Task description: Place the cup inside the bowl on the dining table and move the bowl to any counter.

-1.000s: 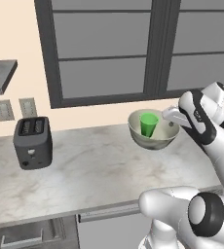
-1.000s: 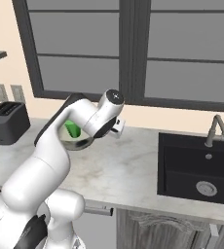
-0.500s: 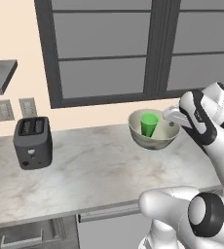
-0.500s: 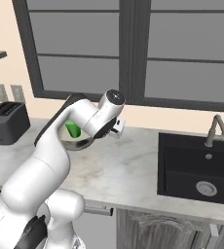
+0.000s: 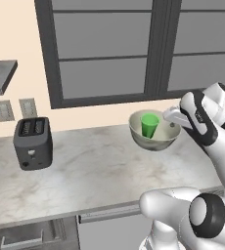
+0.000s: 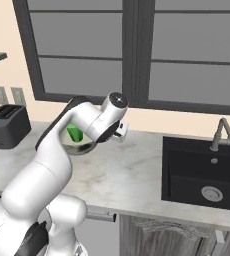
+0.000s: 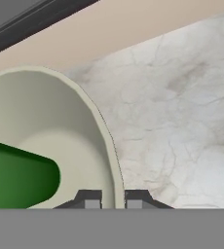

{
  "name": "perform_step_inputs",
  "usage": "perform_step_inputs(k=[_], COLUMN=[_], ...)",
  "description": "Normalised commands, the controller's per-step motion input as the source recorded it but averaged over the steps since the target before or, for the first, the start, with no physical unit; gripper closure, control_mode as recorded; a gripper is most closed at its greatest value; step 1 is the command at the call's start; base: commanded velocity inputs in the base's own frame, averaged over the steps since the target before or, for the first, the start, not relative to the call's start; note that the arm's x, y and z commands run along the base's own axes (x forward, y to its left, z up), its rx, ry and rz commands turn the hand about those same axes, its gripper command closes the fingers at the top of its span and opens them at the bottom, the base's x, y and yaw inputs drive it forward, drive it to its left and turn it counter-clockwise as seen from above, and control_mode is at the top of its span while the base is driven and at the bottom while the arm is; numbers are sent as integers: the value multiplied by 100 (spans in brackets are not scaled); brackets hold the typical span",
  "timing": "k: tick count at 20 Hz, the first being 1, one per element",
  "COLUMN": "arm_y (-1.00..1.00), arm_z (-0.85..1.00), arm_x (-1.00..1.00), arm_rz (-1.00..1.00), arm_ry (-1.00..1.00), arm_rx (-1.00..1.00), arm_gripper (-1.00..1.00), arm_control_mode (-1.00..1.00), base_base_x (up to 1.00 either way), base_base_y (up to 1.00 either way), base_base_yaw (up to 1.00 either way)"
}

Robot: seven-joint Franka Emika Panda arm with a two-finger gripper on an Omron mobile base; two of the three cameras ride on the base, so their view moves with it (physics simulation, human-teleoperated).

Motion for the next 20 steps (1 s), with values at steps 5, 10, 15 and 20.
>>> perform_step_inputs(k=[5, 10, 15, 20], arm_y=[0, 0, 0, 0], arm_z=[-23, -21, -20, -23], arm_x=[0, 8, 10, 0], arm_rz=[-1, -1, 0, 0], arm_ry=[1, 0, 3, 6], arm_rx=[3, 4, 0, 0], arm_gripper=[100, 100, 100, 100], arm_control_mode=[-100, -100, -100, -100], base_base_x=[0, 0, 0, 0], base_base_y=[0, 0, 0, 0], base_base_yaw=[0, 0, 0, 0])
